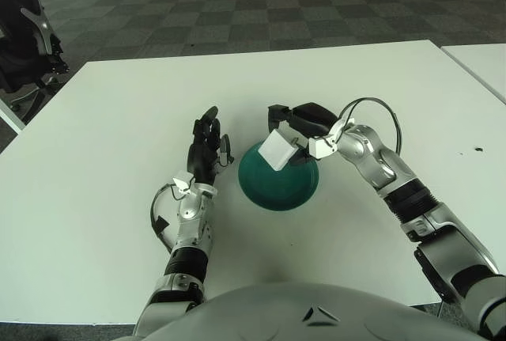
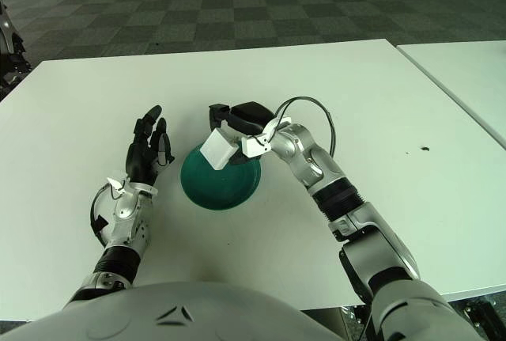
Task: Put the charger into the plate.
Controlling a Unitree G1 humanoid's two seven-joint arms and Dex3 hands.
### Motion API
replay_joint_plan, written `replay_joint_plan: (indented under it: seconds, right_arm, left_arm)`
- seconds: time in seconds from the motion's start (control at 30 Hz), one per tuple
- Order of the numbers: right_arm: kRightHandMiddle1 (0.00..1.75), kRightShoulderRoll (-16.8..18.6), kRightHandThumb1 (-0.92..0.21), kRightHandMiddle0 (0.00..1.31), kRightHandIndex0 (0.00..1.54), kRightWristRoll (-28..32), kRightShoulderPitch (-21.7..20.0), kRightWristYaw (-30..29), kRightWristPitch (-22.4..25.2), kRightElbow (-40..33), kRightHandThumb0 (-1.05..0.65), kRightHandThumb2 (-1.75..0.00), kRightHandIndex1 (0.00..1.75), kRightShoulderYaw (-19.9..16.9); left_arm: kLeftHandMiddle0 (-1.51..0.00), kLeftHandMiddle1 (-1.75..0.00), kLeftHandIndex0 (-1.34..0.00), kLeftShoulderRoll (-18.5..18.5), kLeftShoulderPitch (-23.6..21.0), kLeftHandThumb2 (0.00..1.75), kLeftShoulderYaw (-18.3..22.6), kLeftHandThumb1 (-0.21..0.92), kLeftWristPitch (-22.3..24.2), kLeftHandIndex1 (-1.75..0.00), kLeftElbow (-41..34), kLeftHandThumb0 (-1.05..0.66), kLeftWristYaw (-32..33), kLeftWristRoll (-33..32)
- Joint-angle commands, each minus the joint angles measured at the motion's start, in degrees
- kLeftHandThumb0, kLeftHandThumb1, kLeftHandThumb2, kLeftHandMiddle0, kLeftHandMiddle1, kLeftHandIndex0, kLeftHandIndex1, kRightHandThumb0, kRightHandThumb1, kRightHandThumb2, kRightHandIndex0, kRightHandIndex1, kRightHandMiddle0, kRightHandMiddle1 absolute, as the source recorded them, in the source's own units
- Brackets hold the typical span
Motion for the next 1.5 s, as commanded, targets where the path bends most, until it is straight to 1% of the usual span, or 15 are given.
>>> replay_joint_plan:
  seconds: [0.0, 0.13, 0.33, 0.63, 0.7, 0.77, 0.8, 0.83, 0.87, 0.93, 0.97, 1.03, 1.17, 1.3, 1.47]
  right_arm:
    - [1.75, -1.53, -0.33, 0.60, 1.07, -0.15, 0.47, 3.43, 0.49, -2.55, -0.47, -1.29, 1.75, 0.50]
    - [1.75, -2.74, -0.39, 0.56, 1.01, -0.51, 1.21, 6.98, 0.93, -4.42, -0.46, -1.23, 1.75, 1.31]
    - [1.75, -3.01, -0.42, 0.53, 0.98, -2.61, 0.73, 8.03, -1.03, -2.72, -0.45, -1.18, 1.75, 3.26]
    - [1.75, -1.26, -0.46, 0.50, 0.96, -7.57, 1.12, -0.03, -4.19, 4.31, -0.44, -1.13, 1.75, 5.67]
    - [1.75, -0.90, -0.51, 0.46, 0.91, -8.35, 1.41, -2.36, -4.63, 5.78, -0.42, -1.07, 1.75, 5.85]
    - [1.75, -0.81, -0.64, 0.38, 0.75, -8.99, 1.43, -3.91, -5.08, 6.37, -0.40, -0.90, 1.75, 5.90]
    - [1.69, -0.85, -0.74, 0.27, 0.48, -9.28, 1.35, -4.42, -5.31, 6.49, -0.57, -0.83, 1.65, 5.96]
    - [1.65, -1.38, -0.81, 0.20, 0.31, -10.21, 1.10, -5.71, -6.45, 7.40, -0.68, -0.79, 1.59, 6.39]
    - [1.52, -1.76, -0.83, 0.16, 0.25, -10.90, 0.91, -6.67, -7.29, 8.11, -0.75, -0.79, 1.38, 6.71]
    - [1.07, -2.57, -0.88, 0.06, 0.12, -12.42, 0.50, -8.79, -9.16, 9.63, -0.92, -0.81, 0.72, 7.36]
    - [0.98, -3.04, -0.89, 0.05, 0.11, -13.90, 0.13, -10.73, -10.26, 10.35, -0.94, -0.81, 0.60, 7.86]
    - [0.50, -3.49, -0.91, 0.02, 0.04, -15.75, -0.39, -13.26, -11.65, 11.40, -1.01, -0.84, 0.25, 8.41]
    - [0.12, -3.61, -0.92, 0.00, 0.01, -19.56, -1.04, -18.94, -12.32, 12.60, -1.04, -0.86, 0.05, 9.33]
    - [0.03, -3.22, -0.92, 0.00, 0.00, -22.42, -1.20, -23.34, -11.52, 14.07, -1.05, -0.87, 0.01, 9.97]
    - [0.00, -3.03, -0.92, 0.00, 0.00, -22.44, -1.16, -23.69, -11.59, 13.28, -1.05, -0.87, 0.00, 9.97]
  left_arm:
    - [-0.19, -0.01, 0.00, -5.73, 8.20, 0.85, 1.12, 0.92, -1.53, -0.74, 8.20, -0.76, 0.18, -1.83]
    - [-0.18, 0.00, 0.00, -5.72, 8.25, 0.84, 0.90, 0.92, -2.02, -0.71, 8.24, -0.77, 0.24, -1.46]
    - [-0.17, 0.00, 0.00, -5.72, 8.14, 0.84, 0.54, 0.92, -2.25, -0.68, 8.22, -0.77, 1.06, -0.61]
    - [-0.17, 0.00, 0.00, -6.11, 8.40, 0.85, 0.15, 0.92, -1.36, -0.67, 7.27, -0.75, 1.84, -0.55]
    - [-0.17, 0.00, 0.00, -6.31, 8.53, 0.86, 0.11, 0.92, -1.18, -0.68, 6.86, -0.76, 1.94, -0.81]
    - [-0.17, 0.00, 0.00, -6.51, 8.62, 0.86, 0.12, 0.92, -1.22, -0.68, 6.62, -0.76, 2.19, -0.96]
    - [-0.17, 0.00, 0.00, -6.58, 8.64, 0.86, 0.12, 0.92, -1.27, -0.68, 6.56, -0.77, 2.33, -0.97]
    - [-0.17, 0.00, 0.00, -6.67, 8.63, 0.86, 0.17, 0.92, -1.46, -0.69, 6.54, -0.77, 2.44, -1.02]
    - [-0.17, 0.00, 0.00, -6.73, 8.62, 0.86, 0.21, 0.92, -1.60, -0.69, 6.53, -0.77, 2.51, -1.06]
    - [-0.17, 0.00, 0.00, -6.82, 8.56, 0.86, 0.31, 0.92, -1.88, -0.70, 6.54, -0.78, 2.37, -1.33]
    - [-0.17, 0.00, 0.00, -6.93, 8.46, 0.86, 0.48, 0.92, -2.15, -0.70, 6.60, -0.79, 1.76, -1.95]
    - [-0.17, 0.00, 0.00, -7.03, 8.32, 0.85, 0.68, 0.92, -2.45, -0.72, 6.68, -0.81, 1.05, -2.70]
    - [-0.16, 0.00, 0.00, -7.32, 8.13, 0.84, 1.03, 0.92, -2.99, -0.74, 6.81, -0.85, -1.36, -4.90]
    - [-0.15, 0.00, 0.00, -8.08, 8.46, 0.84, 0.72, 0.92, -1.70, -0.71, 4.70, -0.87, -3.14, -7.51]
    - [-0.14, 0.00, 0.00, -8.87, 8.67, 0.84, 0.74, 0.92, -0.38, -0.71, 3.38, -0.87, -4.61, -10.54]
